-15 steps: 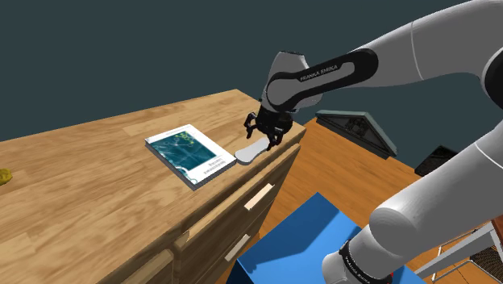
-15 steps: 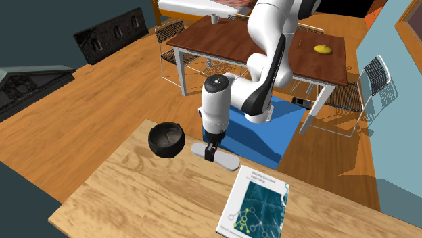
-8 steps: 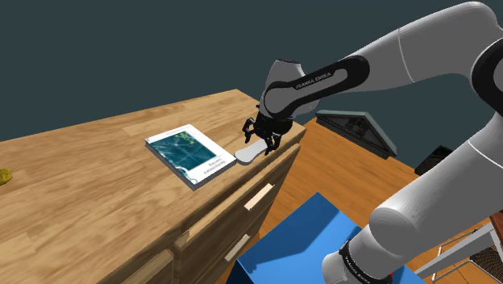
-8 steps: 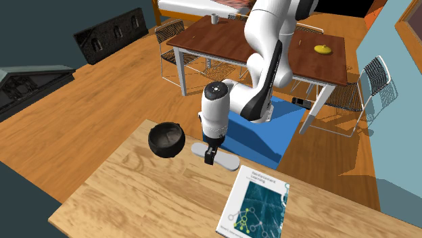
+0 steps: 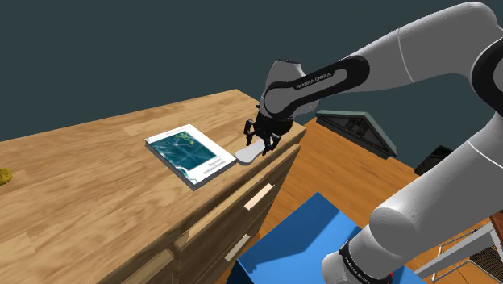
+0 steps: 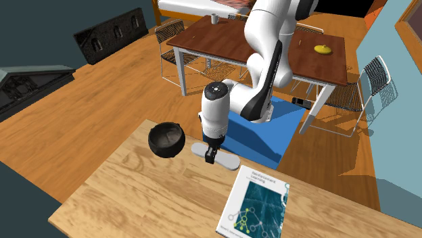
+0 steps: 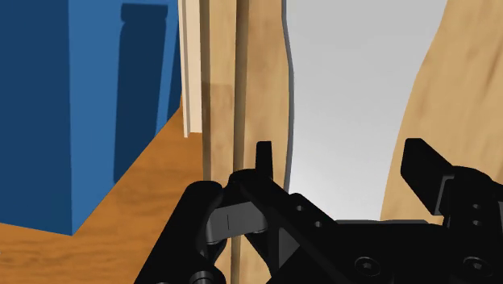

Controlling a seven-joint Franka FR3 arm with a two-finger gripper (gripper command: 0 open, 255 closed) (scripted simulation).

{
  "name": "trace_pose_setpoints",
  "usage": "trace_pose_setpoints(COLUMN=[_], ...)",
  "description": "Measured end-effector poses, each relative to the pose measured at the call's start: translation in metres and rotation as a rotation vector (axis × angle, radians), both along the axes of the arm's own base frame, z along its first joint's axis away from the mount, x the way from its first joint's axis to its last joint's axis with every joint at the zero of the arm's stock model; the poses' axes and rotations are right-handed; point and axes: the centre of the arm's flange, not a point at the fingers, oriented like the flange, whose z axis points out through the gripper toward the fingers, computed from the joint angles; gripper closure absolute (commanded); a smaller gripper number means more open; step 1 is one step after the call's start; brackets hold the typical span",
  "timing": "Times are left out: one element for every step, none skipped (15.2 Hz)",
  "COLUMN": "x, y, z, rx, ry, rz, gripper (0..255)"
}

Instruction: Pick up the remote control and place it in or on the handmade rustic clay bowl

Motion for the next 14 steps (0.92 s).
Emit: trace_pose_setpoints(x=[0.0, 0.0, 0.0, 0.0, 0.0, 0.0, 0.0, -0.001, -0.001, -0.001, 0.0, 0.0, 0.0, -0.001], y=[0.0, 0.0, 0.0, 0.0, 0.0, 0.0, 0.001, 0.0, 0.0, 0.0, 0.0, 0.0, 0.0, 0.0], z=[0.0, 0.0, 0.0, 0.0, 0.0, 0.0, 0.002, 0.006, 0.011, 0.016, 0.021, 0.026, 0.032, 0.037], rx=[0.0, 0.0, 0.0, 0.0, 0.0, 0.0, 0.0, 0.0, 0.0, 0.0, 0.0, 0.0, 0.0, 0.0], ry=[0.0, 0.0, 0.0, 0.0, 0.0, 0.0, 0.0, 0.0, 0.0, 0.0, 0.0, 0.0, 0.0, 0.0], rz=[0.0, 0.0, 0.0, 0.0, 0.0, 0.0, 0.0, 0.0, 0.0, 0.0, 0.0, 0.0, 0.0, 0.0], gripper=[255, 255, 255, 255, 255, 255, 255, 255, 255, 255, 255, 255, 255, 255])
